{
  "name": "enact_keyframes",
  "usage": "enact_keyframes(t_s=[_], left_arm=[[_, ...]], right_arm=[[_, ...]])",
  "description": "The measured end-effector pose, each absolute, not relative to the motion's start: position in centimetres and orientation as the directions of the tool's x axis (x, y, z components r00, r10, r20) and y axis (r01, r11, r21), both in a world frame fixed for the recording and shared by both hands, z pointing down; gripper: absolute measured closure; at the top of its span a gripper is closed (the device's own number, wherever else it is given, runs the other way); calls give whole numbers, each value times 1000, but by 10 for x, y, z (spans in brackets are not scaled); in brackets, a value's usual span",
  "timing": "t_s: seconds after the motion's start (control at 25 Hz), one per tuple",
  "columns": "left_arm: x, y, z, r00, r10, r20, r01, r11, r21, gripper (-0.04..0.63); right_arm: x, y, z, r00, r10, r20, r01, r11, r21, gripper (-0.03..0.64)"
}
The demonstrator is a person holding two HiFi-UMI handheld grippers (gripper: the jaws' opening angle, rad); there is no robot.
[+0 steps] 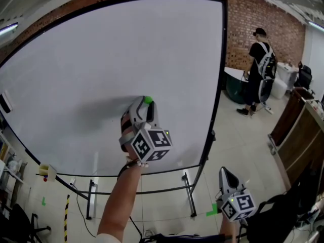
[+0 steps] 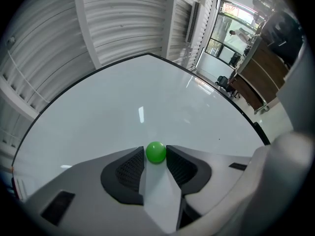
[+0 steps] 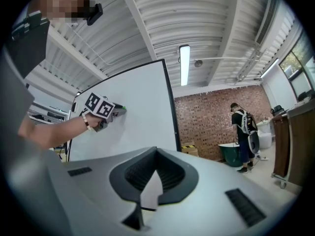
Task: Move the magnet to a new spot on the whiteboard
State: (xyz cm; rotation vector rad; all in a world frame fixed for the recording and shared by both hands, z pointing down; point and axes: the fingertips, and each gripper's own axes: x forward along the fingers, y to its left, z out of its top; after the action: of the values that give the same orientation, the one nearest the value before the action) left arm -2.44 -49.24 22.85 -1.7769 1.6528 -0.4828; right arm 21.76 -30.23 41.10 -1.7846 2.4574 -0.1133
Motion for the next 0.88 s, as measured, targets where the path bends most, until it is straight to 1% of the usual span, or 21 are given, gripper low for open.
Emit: enact_keyframes(t_s=[0.24, 0.44, 0.56, 0.68, 0.8, 0.88], left_arm=[[-22, -492, 231, 123, -981, -152, -713, 19, -700, 469], [-26, -491, 229, 136, -982, -131, -742, -14, -670, 472], [-26, -469, 228, 201, -974, -104, -839, -117, -532, 472], [-25, -440, 238, 282, -956, -74, -916, -245, -319, 472], [-21, -410, 269, 334, -942, -27, -936, -329, -122, 472], [-16, -389, 298, 340, -940, 12, -939, -340, -42, 472]], right_arm=[[225, -297, 411, -290, -956, -40, -948, 293, -126, 598], [223, -298, 410, -302, -953, -38, -944, 304, -127, 598], [223, -298, 407, -326, -945, -38, -937, 328, -123, 598], [225, -302, 406, -360, -932, -40, -924, 362, -124, 598], [231, -306, 411, -401, -916, -27, -906, 401, -138, 598], [235, -306, 417, -431, -902, -7, -892, 427, -149, 598]])
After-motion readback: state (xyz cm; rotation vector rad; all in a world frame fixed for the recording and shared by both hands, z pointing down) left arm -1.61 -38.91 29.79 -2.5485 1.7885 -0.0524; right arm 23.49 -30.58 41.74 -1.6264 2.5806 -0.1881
